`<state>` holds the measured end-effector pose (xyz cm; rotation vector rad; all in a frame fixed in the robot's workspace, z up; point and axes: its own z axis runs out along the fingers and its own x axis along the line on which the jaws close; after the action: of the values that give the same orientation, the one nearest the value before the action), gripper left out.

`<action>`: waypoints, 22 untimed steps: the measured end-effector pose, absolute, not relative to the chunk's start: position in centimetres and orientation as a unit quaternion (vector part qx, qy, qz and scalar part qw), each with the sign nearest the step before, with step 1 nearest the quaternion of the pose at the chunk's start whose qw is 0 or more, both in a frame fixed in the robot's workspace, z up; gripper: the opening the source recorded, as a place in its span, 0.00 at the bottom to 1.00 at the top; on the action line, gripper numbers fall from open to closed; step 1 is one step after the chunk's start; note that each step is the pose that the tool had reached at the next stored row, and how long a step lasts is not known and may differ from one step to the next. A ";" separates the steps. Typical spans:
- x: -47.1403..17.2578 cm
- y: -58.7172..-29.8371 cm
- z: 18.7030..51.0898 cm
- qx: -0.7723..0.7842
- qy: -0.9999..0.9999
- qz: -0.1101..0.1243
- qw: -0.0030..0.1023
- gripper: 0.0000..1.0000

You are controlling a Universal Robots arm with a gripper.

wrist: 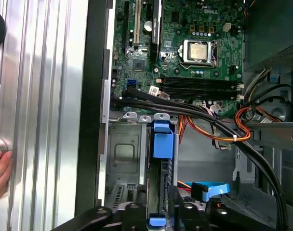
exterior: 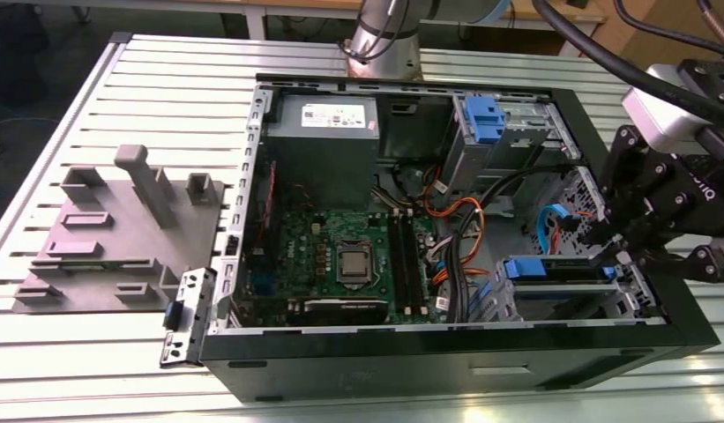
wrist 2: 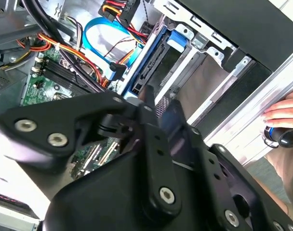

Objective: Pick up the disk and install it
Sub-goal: 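Insert the disk into the insertion slot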

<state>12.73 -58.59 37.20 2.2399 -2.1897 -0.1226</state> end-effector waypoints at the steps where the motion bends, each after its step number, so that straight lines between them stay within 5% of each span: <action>1: 12.7 -58.6 37.2 0.715 -0.698 -0.039 0.003 0.28; 6: 12.7 -58.6 37.2 0.715 -0.698 -0.039 0.003 0.11; 22: 12.3 -58.6 35.1 0.715 -0.698 -0.038 0.001 0.11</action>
<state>12.34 -58.58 35.09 2.2431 -2.1922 -0.1187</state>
